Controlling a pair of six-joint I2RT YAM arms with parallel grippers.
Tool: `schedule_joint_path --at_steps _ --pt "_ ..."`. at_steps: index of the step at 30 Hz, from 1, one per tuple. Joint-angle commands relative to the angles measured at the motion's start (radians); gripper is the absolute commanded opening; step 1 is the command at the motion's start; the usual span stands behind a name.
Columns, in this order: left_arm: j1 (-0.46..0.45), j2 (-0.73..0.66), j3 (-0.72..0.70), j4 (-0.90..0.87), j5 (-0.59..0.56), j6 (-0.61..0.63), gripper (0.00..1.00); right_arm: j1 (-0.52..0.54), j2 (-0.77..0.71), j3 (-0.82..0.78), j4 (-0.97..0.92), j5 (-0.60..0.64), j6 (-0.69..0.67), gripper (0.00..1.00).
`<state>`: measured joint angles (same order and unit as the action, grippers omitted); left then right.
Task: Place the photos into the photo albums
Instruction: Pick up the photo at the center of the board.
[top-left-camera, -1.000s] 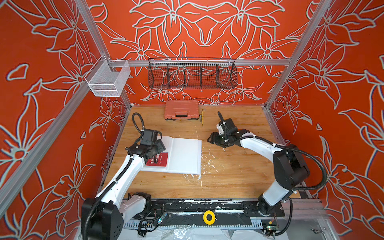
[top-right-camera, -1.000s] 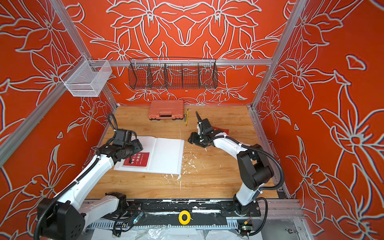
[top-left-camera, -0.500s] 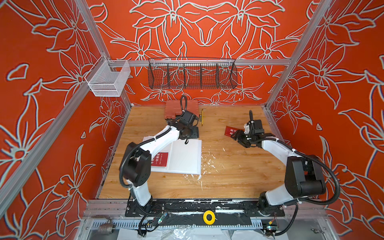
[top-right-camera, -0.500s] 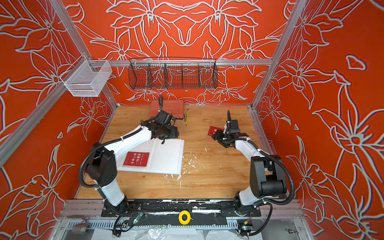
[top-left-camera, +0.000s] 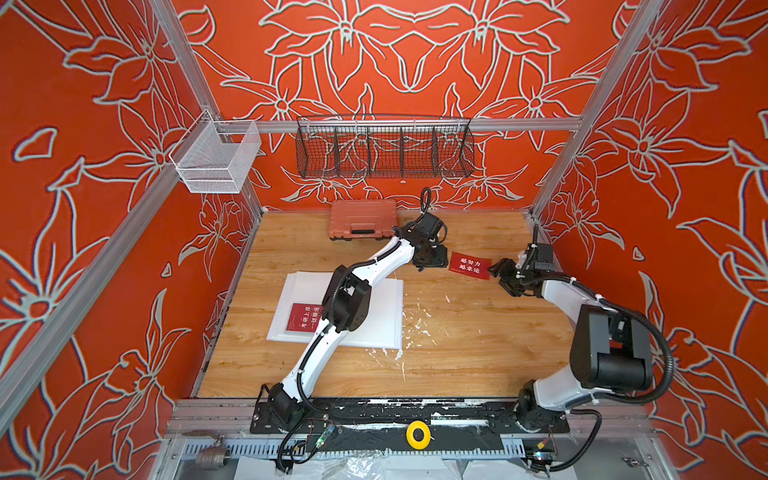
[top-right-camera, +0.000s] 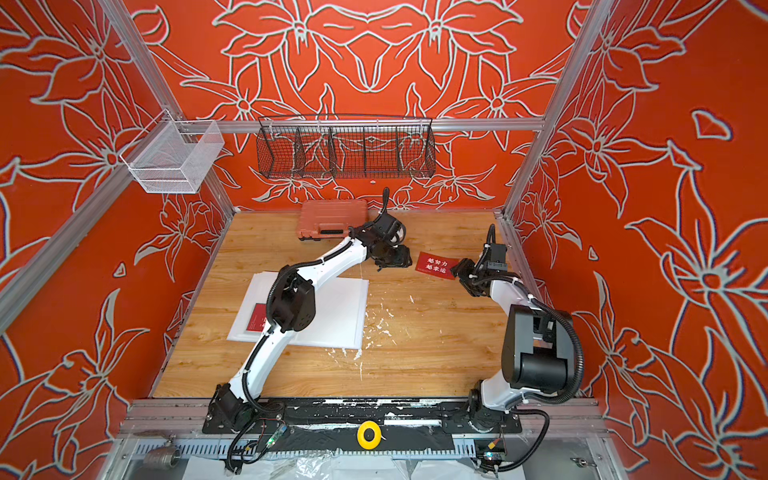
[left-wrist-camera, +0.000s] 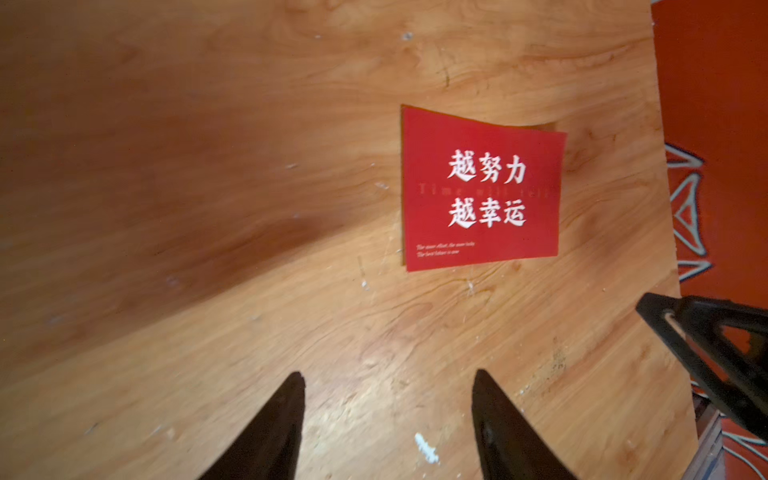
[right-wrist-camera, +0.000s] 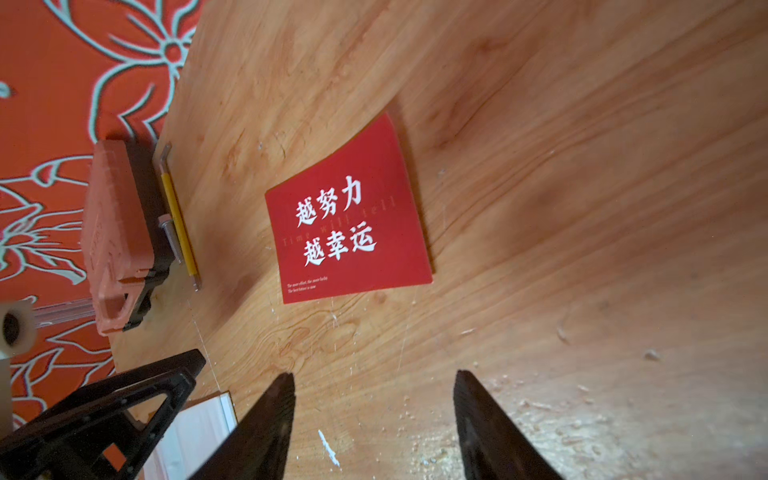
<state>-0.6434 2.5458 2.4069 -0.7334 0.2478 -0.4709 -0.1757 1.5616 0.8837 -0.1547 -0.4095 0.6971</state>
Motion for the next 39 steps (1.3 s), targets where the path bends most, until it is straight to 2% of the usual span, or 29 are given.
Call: schedule_joint_path --at_steps 1,10,16,20,29,39 --pt "-0.01 0.071 0.099 -0.096 0.033 0.007 0.57 -0.027 0.055 0.019 0.044 -0.036 0.027 0.63" --pt "-0.025 0.121 0.084 0.023 -0.037 0.02 0.56 -0.036 0.198 0.071 0.139 -0.086 0.037 0.62" --pt "-0.027 0.161 0.116 0.073 -0.079 0.019 0.56 -0.035 0.279 0.122 0.14 -0.073 0.026 0.61" --pt "-0.026 0.227 0.199 0.07 -0.053 0.01 0.57 -0.036 0.335 0.161 0.137 -0.09 0.021 0.61" --pt "-0.026 0.282 0.2 0.155 -0.015 -0.03 0.57 -0.031 0.41 0.225 0.107 -0.15 -0.038 0.59" --pt "-0.033 0.33 0.215 0.201 0.062 -0.105 0.57 0.03 0.426 0.266 0.064 -0.174 -0.081 0.56"
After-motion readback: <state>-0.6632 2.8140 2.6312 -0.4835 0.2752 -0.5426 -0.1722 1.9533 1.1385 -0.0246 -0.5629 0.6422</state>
